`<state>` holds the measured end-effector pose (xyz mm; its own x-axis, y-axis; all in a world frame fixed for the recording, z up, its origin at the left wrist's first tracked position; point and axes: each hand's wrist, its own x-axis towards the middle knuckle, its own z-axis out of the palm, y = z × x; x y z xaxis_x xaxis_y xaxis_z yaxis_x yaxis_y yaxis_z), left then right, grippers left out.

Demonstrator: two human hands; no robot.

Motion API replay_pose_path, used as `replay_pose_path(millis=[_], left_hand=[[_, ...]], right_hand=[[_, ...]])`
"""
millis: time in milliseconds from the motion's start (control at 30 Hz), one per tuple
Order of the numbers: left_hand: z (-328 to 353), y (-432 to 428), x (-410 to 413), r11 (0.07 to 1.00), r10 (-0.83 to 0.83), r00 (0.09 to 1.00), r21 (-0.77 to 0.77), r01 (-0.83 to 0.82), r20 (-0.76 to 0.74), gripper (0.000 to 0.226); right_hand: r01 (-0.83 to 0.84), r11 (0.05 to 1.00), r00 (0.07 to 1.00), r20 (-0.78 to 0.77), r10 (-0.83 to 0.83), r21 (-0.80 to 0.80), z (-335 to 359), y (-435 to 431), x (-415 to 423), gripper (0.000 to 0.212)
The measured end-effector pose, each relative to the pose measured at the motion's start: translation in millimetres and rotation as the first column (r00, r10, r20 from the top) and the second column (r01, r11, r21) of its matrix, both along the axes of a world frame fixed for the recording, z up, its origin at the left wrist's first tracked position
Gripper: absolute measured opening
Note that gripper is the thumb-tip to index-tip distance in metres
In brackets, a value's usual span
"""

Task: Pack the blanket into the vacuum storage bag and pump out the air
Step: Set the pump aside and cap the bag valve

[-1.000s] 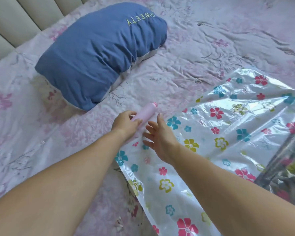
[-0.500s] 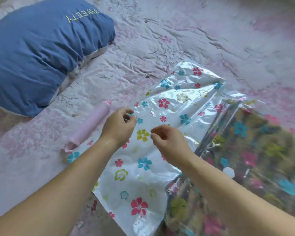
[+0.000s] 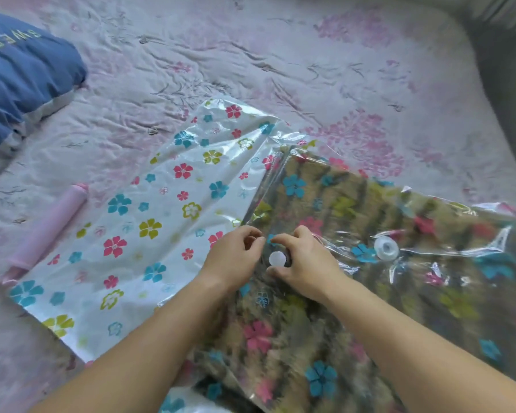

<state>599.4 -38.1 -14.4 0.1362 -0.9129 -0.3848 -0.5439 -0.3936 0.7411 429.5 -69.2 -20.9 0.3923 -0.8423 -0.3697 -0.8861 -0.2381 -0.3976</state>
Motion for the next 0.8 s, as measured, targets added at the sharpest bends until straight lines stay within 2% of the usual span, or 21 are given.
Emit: replay_pose_path(millis=[100, 200, 333, 467, 633, 800], left_hand=[[1.6, 0.3, -5.8, 1.000, -0.001, 0.998, -0.006, 0.002, 0.060, 0.017], [3.1, 0.8, -15.9, 1.000, -0.027, 0.991, -0.010, 0.028, 0.129, 0.021], [7.0, 2.6, -52.5, 0.988, -0.143, 0.975, -0.025, 0.150, 0.173, 0.033], [6.1, -5.7, -102.4, 0.966, -0.244, 0.961, -0.050, 0.252, 0.130, 0.038], [-3.3, -22.1, -154.5, 0.931, -0.333, 0.934, -0.112, 0.348, 0.132, 0.040], [-17.1, -31.0, -174.2, 0.922, -0.326, 0.923, -0.150, 0.358, 0.203, 0.041]], right_hand=[[-0.060, 0.997, 0.998, -0.015, 0.060, -0.047, -5.6, 0.7, 3.4, 0.033], [-0.053, 0.996, 0.998, 0.042, 0.056, -0.070, -5.1, 3.3, -8.0, 0.025], [0.118, 0.983, 0.984, 0.151, -0.096, -0.143, 8.0, 7.6, -71.3, 0.031], [0.329, 0.922, 0.938, 0.182, -0.295, -0.203, 15.1, 1.0, -152.7, 0.016], [0.288, 0.928, 0.955, 0.146, -0.259, -0.238, 7.5, -15.5, -196.7, 0.028], [0.248, 0.935, 0.966, 0.145, -0.216, -0.255, -6.6, -29.8, -202.7, 0.035]])
